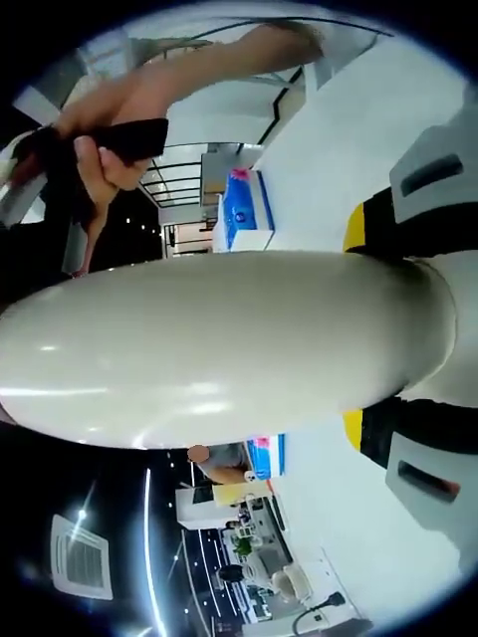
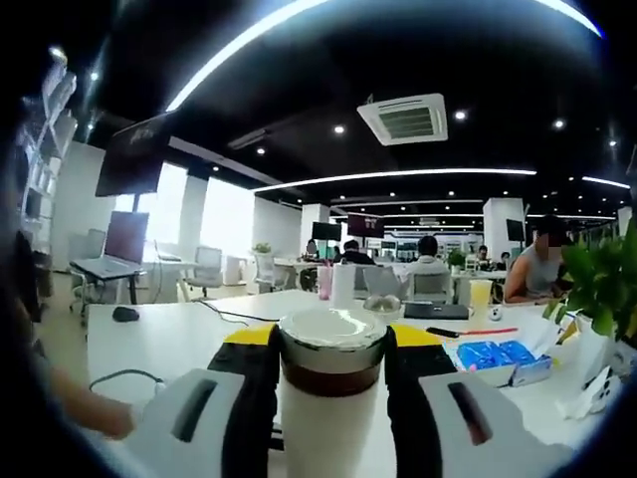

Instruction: Grasp the water cup twist off the cup lid place the cup lid on the table

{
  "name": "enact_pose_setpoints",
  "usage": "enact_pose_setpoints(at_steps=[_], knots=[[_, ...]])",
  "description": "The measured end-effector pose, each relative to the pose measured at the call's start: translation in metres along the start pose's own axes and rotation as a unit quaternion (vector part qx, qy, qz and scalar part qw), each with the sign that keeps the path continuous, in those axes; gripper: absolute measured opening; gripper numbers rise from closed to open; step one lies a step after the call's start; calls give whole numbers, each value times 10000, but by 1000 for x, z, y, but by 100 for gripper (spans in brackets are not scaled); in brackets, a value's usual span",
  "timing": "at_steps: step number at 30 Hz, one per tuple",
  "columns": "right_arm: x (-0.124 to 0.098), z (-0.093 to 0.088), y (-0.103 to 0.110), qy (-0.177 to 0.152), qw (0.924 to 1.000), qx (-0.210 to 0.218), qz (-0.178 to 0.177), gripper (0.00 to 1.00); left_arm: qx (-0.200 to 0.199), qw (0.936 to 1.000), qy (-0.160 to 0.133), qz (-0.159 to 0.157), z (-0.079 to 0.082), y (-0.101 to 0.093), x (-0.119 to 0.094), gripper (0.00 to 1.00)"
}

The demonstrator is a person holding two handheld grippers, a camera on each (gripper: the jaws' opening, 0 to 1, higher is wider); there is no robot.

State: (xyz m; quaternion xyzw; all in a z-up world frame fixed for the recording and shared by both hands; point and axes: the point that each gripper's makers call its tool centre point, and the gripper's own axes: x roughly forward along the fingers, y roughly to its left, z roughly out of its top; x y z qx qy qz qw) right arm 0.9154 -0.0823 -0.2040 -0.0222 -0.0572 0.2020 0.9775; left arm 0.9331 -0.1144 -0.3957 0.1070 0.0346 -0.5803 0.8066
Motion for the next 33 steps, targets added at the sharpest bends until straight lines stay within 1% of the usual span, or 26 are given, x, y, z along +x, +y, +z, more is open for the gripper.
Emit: enact_pose_setpoints(at_steps=[13, 22, 28, 33], knots=[[-1, 0, 2, -60, 9997, -23, 246, 44, 9, 10000, 6, -13, 0, -1, 0, 56], [0, 0, 2, -115, 9985, 22, 532, 44, 0, 10000, 18, -18, -1, -1, 0, 56], [0, 0, 3, -132, 9968, -3, 783, 44, 6, 10000, 26, -18, -1, -1, 1, 56], [0, 0, 4, -99, 9960, -28, 886, 44, 12, 10000, 32, -13, -1, -1, 1, 56]])
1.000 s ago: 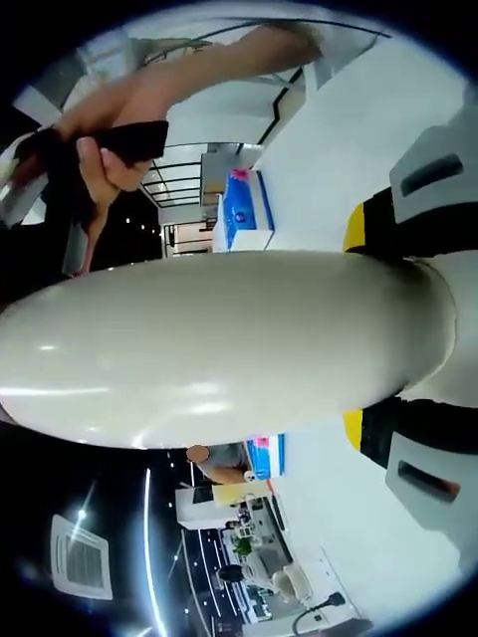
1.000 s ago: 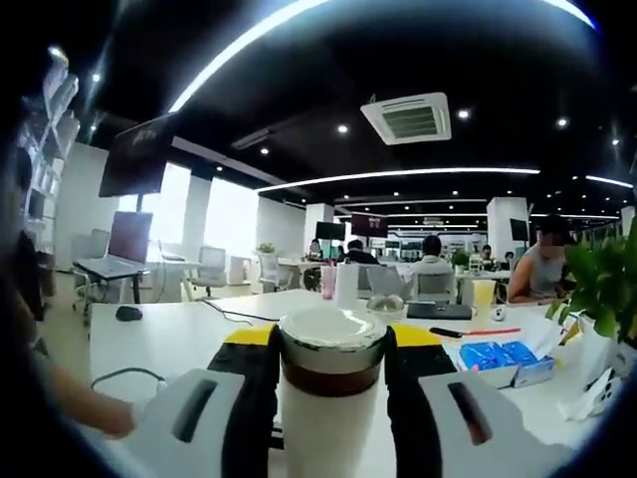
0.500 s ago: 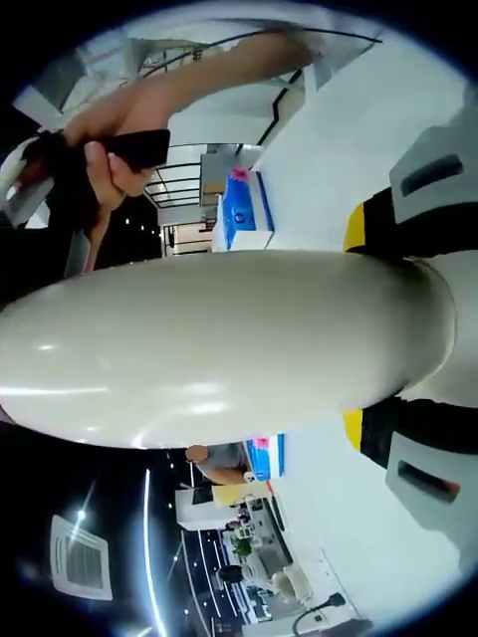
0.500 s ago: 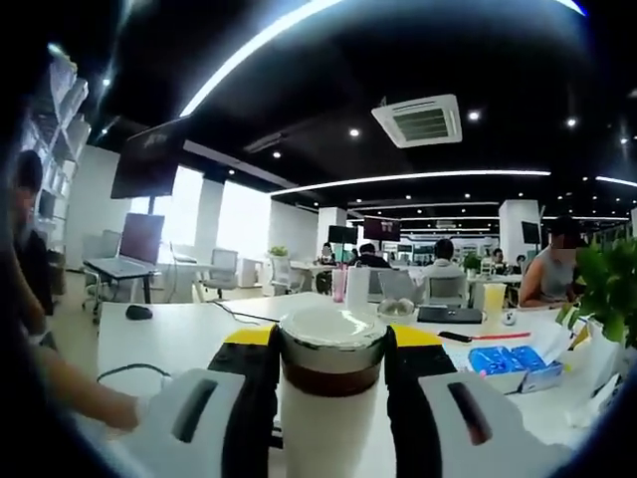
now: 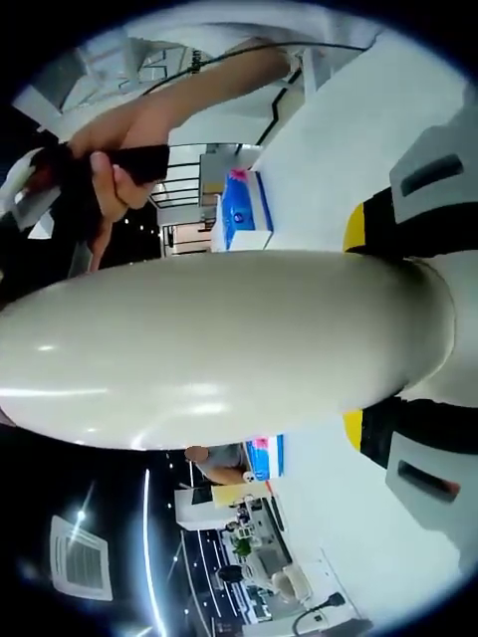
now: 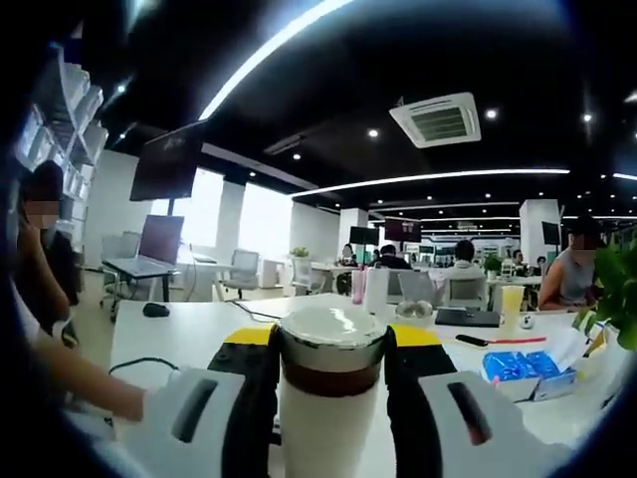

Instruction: Grasp the water cup twist off the cup lid place the cup lid on the table

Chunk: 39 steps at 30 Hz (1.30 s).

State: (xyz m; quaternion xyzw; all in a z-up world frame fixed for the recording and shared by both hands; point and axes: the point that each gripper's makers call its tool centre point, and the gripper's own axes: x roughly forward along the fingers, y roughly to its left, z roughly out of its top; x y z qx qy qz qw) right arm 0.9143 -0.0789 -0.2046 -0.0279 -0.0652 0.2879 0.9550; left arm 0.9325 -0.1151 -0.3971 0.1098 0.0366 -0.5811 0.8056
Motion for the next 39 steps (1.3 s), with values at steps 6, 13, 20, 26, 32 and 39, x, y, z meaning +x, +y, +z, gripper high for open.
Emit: enact_pose_setpoints(at_steps=[6, 13, 20, 26, 32, 39], knots=[[-1, -1, -1, -18, 10000, -11, 97, 44, 8, 10000, 5, 3, 0, 0, 0, 56], [0, -2, -1, 24, 9997, -59, 252, 44, 14, 10000, 11, 4, 0, 0, 1, 56], [-1, -4, -1, 42, 9994, -19, 343, 44, 11, 10000, 14, 5, -1, 0, 1, 56], [0, -4, -3, 37, 9985, 86, 538, 44, 7, 10000, 19, 7, -1, 0, 2, 56], [-1, -4, -1, -54, 9967, 82, 801, 44, 10, 10000, 23, 1, -1, 0, 2, 56], [0, -4, -1, -107, 9937, 295, 1072, 44, -11, 10000, 29, -4, -1, 0, 1, 56]])
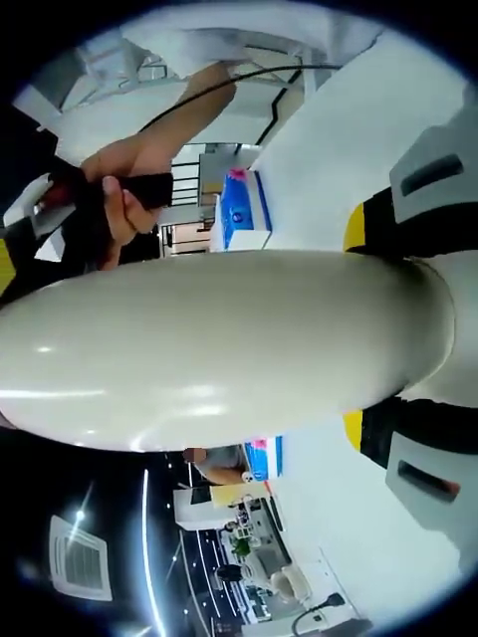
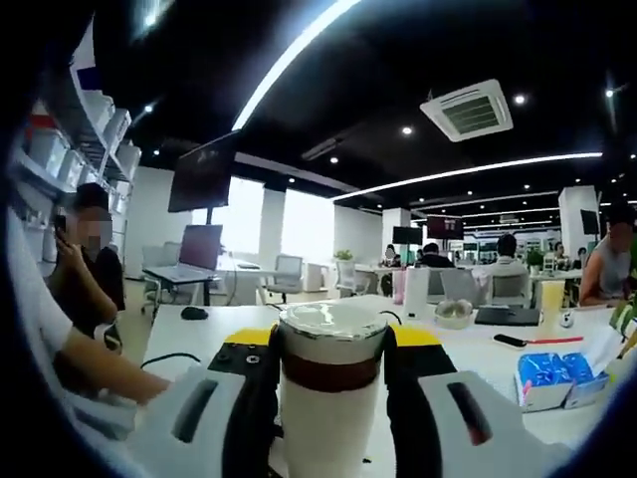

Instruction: Grasp the water cup twist off the cup lid place the cup lid on the table

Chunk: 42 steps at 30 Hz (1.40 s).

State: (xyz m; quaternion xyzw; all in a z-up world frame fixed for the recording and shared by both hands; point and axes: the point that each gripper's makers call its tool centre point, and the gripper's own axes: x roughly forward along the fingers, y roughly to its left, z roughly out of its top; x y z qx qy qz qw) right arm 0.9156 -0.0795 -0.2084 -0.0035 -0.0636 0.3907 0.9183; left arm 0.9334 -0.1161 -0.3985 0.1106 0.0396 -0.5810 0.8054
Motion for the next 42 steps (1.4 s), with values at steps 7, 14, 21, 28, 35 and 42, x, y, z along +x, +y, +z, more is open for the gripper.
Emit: enact_pose_setpoints(at_steps=[7, 14, 21, 28, 35, 42], knots=[[0, 0, 4, 10, 9995, 43, 314, 44, 3, 10000, 7, -2, 0, 0, 0, 56], [0, 0, 4, -40, 9981, 79, 610, 44, 6, 10000, 9, -4, 0, 0, -1, 56], [-3, 0, 5, -181, 9938, 121, 1091, 44, 21, 10000, 17, -3, 0, -1, 0, 56], [-1, -2, 5, -159, 9913, 304, 1271, 44, 7, 10000, 32, -1, -1, 0, 1, 56], [0, -2, 5, -61, 9878, 304, 1525, 44, 17, 10000, 38, -3, -1, 0, 1, 56], [1, -3, 6, 69, 9831, 232, 1814, 44, 17, 10000, 42, -4, -1, 0, 1, 56]])
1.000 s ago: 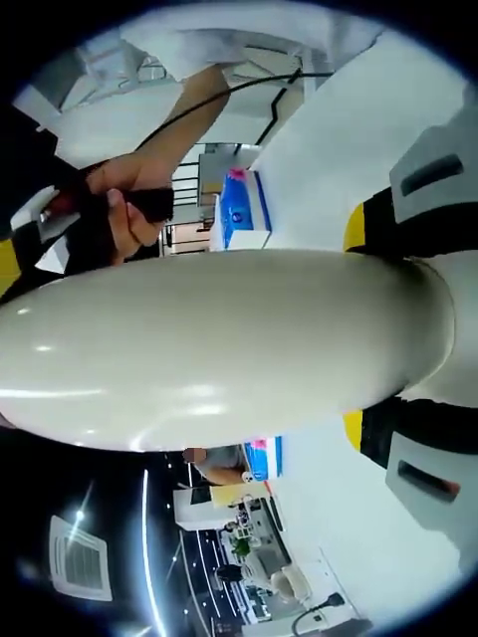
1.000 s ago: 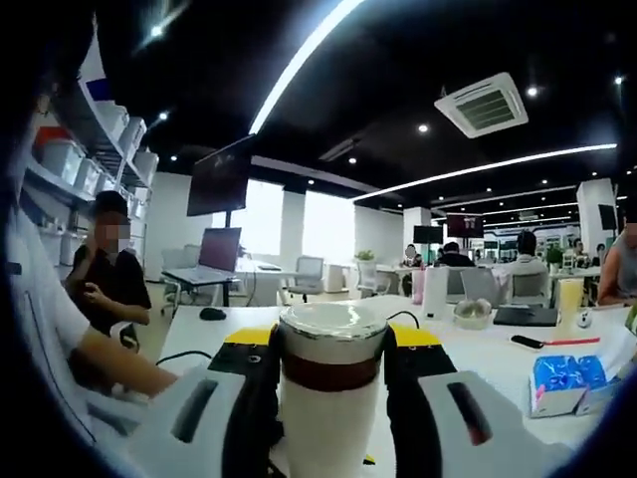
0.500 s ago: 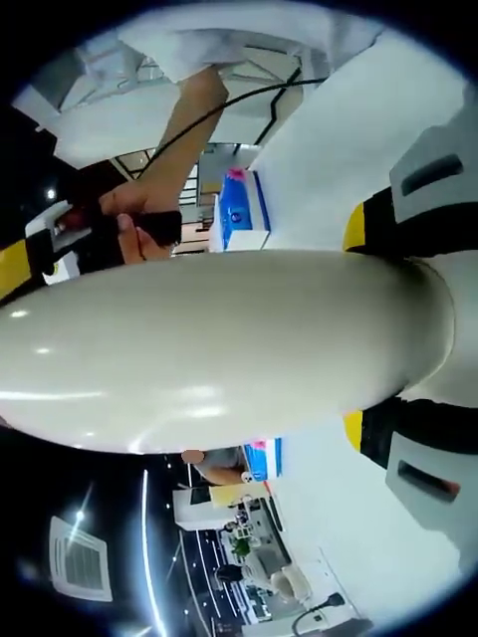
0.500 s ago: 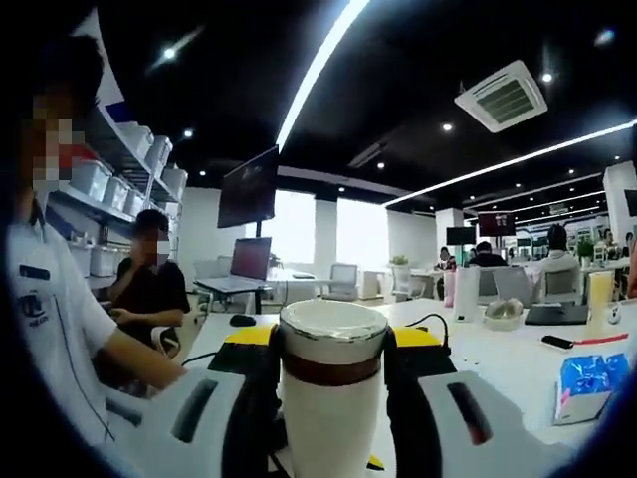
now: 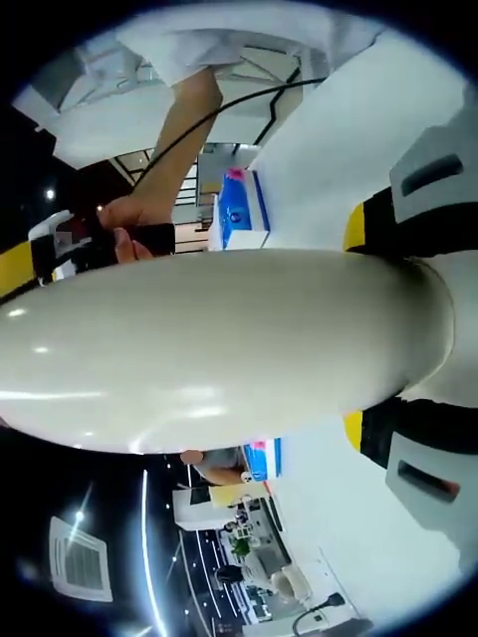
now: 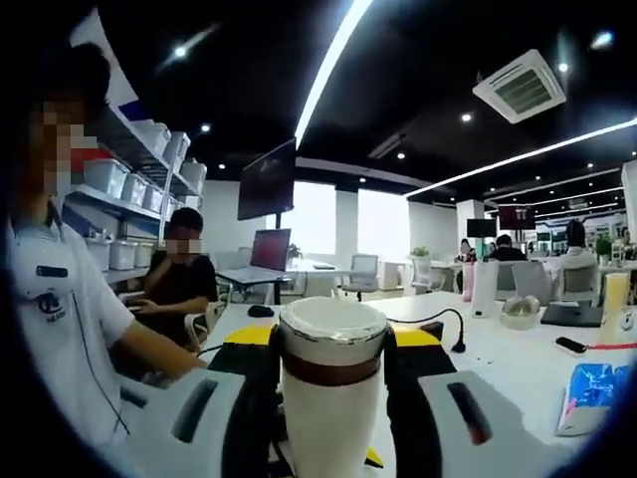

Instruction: Grasp the water cup twist off the cup lid place the cup lid on the table

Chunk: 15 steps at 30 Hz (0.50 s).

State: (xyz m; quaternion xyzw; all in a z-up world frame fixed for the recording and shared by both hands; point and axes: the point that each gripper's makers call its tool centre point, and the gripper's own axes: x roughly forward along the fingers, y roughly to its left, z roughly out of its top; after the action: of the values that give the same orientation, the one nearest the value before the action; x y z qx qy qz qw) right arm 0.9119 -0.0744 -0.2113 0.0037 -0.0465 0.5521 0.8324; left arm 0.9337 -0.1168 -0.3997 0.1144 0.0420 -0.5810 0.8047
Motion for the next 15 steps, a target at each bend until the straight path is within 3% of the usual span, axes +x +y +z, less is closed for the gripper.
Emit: enact_pose_setpoints(at_steps=[15], knots=[[-1, -2, 4, 166, 9967, 88, 792, 44, 10, 10000, 21, 5, -1, 0, 0, 56]])
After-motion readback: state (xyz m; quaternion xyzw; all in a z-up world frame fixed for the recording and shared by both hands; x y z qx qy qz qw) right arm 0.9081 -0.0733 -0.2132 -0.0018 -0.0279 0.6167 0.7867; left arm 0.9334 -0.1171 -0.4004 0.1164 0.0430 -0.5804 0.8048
